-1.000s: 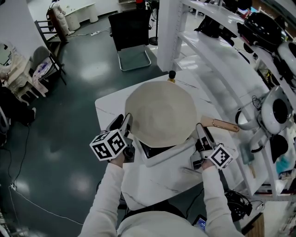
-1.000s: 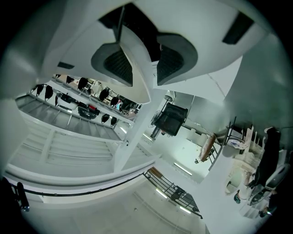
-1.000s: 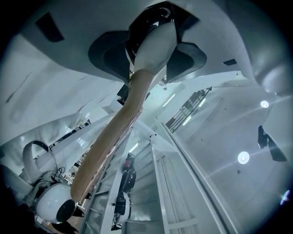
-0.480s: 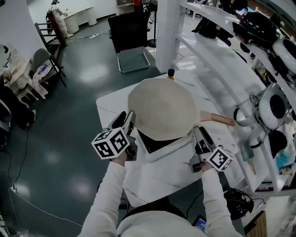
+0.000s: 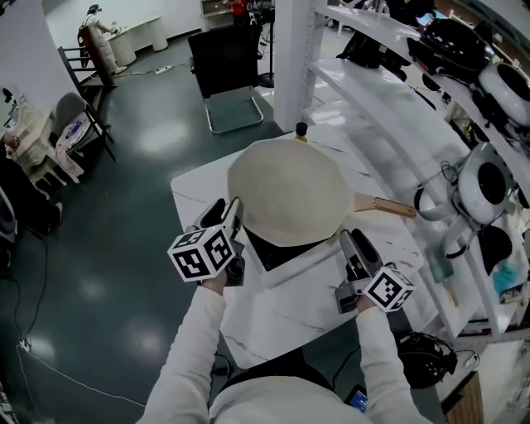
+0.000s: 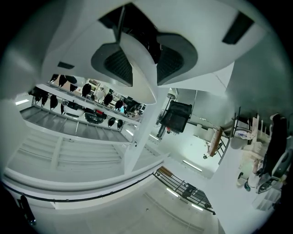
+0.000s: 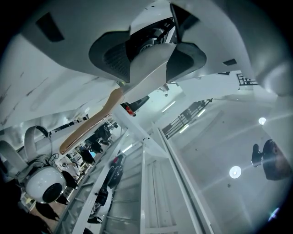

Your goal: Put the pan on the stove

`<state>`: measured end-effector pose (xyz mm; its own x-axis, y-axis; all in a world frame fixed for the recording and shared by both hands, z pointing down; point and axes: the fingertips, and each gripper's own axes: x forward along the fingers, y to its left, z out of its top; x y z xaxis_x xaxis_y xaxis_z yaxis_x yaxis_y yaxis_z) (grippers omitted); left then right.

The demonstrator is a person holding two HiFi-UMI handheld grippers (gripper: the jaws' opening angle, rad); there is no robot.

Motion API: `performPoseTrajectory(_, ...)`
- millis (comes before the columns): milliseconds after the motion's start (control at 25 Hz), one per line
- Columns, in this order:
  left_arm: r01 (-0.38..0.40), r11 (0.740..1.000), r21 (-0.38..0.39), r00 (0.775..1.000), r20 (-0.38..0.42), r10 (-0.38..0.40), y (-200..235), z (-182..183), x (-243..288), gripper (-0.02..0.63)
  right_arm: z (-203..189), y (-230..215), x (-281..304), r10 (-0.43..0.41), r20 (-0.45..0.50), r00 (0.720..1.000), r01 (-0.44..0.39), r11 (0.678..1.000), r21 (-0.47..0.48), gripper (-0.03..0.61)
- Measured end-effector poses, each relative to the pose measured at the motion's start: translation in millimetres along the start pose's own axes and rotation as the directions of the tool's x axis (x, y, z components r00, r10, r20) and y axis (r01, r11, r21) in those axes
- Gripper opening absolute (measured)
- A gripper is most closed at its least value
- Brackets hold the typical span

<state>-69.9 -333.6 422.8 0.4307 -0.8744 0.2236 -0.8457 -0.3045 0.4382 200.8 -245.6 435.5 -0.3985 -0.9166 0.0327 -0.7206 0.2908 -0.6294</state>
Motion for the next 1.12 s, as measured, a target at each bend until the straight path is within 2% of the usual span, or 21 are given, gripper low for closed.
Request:
performPoseTrajectory(280, -0.043, 0.999, -0.010, 0.997, -0.059, 0.042, 14.9, -20.9, -7.3, 0.164, 4.0, 1.4, -4.0, -0.004, 0.011, 1.000, 0.004, 1.000, -0.008, 0.259)
performPoseTrajectory(400, -0.038, 0.999, -0.031, 0.997, -0.065, 0.036, 16.8, -26.7, -11.2, 0.166, 3.3, 2.6, -4.0, -0.004, 0.009, 1.000, 0.004, 1.000, -0.005, 0.259)
performPoseTrajectory(800, -0.026, 1.000, 0.004, 0.994, -0.107, 0.027, 4.1, -35.2, -26.9, 0.166, 3.5, 14.2, -4.2, -0.005, 0.010, 1.000, 0.006, 1.000, -0.031, 0.258)
performPoseTrajectory(1120, -0.017, 1.000, -0.011, 0.998, -0.058, 0.017, 4.8, -18.4, -34.3, 0.166, 4.2, 21.3, -14.4, -0.007, 0.017, 1.000, 0.008, 0.998, -0.059, 0.258)
